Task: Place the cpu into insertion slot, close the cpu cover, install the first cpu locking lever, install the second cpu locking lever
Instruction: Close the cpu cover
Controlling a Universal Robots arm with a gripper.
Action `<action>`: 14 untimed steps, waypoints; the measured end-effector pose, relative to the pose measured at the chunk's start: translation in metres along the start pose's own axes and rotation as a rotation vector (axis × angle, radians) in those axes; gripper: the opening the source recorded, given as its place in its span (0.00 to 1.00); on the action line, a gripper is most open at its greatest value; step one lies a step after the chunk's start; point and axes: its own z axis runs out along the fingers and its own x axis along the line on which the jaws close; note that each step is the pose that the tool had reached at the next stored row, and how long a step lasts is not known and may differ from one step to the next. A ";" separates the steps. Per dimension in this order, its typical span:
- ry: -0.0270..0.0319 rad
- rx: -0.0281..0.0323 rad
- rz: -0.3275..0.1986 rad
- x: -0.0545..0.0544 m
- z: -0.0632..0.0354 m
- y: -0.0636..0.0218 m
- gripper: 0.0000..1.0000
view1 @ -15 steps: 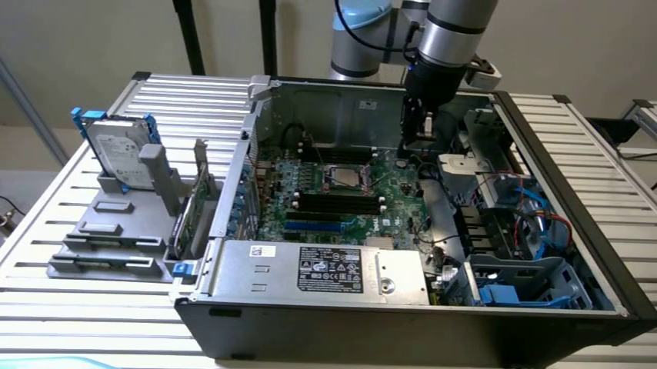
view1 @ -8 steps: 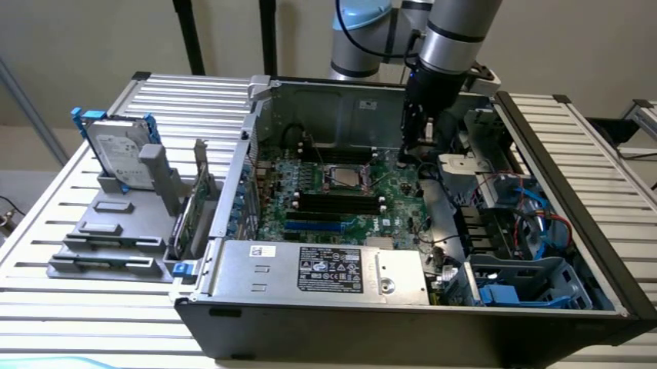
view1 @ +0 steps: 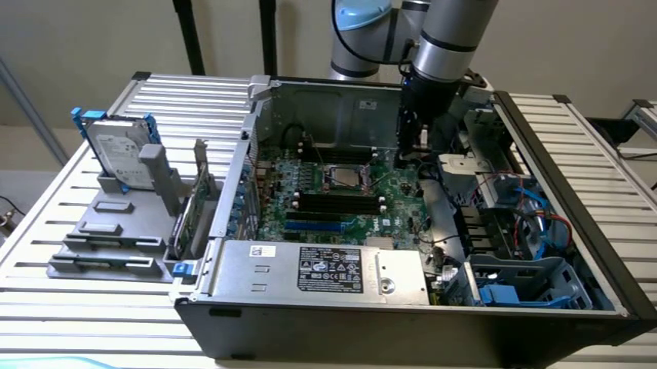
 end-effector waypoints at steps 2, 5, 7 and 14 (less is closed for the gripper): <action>0.0000 0.0138 -0.002 0.000 -0.0002 -0.0003 0.11; -0.0004 0.0234 -0.006 0.000 -0.0009 -0.0025 0.11; -0.0005 0.0272 -0.007 0.000 -0.0015 -0.0062 0.11; -0.0001 0.0411 -0.008 0.000 -0.0026 -0.0251 0.11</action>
